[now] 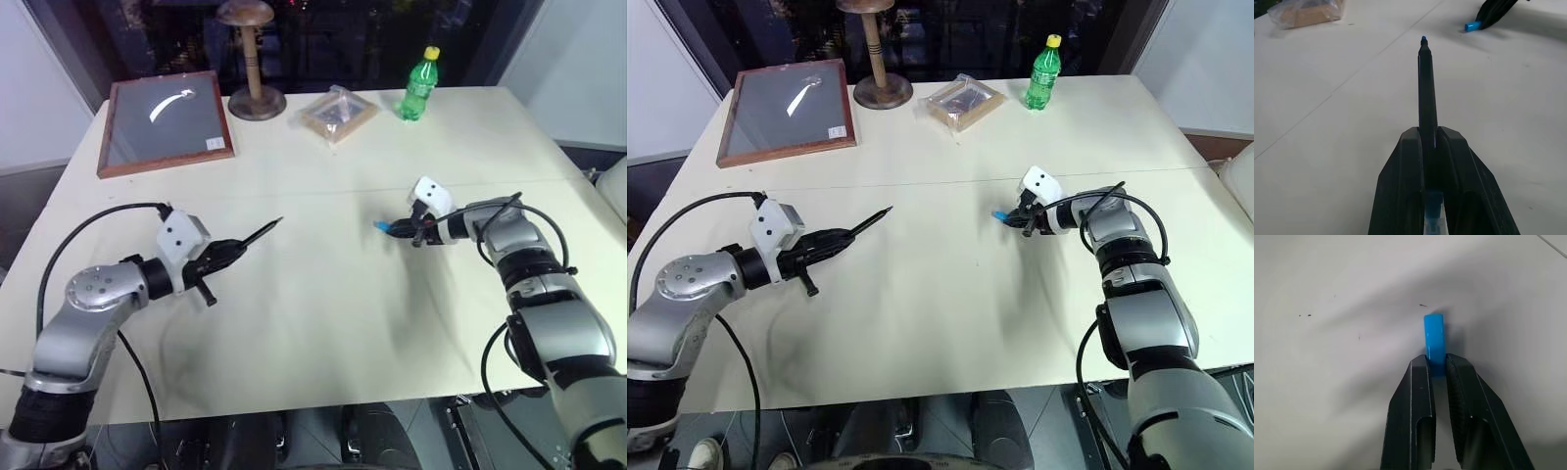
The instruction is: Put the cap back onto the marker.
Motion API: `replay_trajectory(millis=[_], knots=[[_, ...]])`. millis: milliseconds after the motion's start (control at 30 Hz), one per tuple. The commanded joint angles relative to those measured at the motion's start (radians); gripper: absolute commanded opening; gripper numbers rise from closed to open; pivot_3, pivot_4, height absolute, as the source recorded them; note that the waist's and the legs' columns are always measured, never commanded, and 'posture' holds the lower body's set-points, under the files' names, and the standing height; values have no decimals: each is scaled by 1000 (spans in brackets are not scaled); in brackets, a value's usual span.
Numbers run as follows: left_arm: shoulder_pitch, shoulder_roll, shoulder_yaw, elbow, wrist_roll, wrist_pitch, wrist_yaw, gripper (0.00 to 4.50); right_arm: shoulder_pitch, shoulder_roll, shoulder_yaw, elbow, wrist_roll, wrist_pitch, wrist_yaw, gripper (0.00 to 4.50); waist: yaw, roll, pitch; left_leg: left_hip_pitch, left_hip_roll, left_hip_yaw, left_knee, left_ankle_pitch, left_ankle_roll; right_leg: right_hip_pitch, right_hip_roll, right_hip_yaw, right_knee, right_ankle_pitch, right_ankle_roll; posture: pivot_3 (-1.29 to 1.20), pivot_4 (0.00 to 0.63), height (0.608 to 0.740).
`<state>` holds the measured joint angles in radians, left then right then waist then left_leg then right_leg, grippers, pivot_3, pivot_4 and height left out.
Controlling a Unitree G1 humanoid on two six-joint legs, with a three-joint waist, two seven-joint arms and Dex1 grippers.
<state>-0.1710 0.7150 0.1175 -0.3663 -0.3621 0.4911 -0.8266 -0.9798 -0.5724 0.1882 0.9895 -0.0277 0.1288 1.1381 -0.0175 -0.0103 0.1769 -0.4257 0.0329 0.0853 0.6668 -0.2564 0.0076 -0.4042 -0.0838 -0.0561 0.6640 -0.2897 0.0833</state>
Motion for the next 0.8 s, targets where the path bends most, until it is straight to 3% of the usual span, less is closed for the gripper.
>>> replay_trajectory(millis=[33, 233, 400, 800], knots=[[-31, 33, -28, 21, -1, -43, -63, 0, 5, -21, -9, -144, -5, 29, 5, 82, 0, 1, 0, 0, 0, 0, 0, 0, 0, 0, 0, 0, 0, 0, 0, 0, 150, 740], [-215, 60, -140, 234, 51, -162, -223, 0, 104, -110, 42, -582, -51, 170, 47, 82, 7, 2, 1, 0, 0, 0, 0, 0, 0, -1, 0, 0, 0, 0, 0, 0, 150, 740], [-378, 35, -218, 418, 101, -273, -329, 0, 166, -161, 80, -822, -81, 248, 58, 82, 6, 2, 1, -1, 0, 1, 0, 0, 0, -1, 1, -1, 0, 0, 0, 0, 150, 740], [-574, -49, -305, 656, 188, -467, -458, 0, 141, -142, 128, -991, -74, 363, 72, 82, 5, 2, 1, -1, 0, 1, 1, 0, 0, -2, 2, -1, 1, 0, 0, 0, 150, 740]])
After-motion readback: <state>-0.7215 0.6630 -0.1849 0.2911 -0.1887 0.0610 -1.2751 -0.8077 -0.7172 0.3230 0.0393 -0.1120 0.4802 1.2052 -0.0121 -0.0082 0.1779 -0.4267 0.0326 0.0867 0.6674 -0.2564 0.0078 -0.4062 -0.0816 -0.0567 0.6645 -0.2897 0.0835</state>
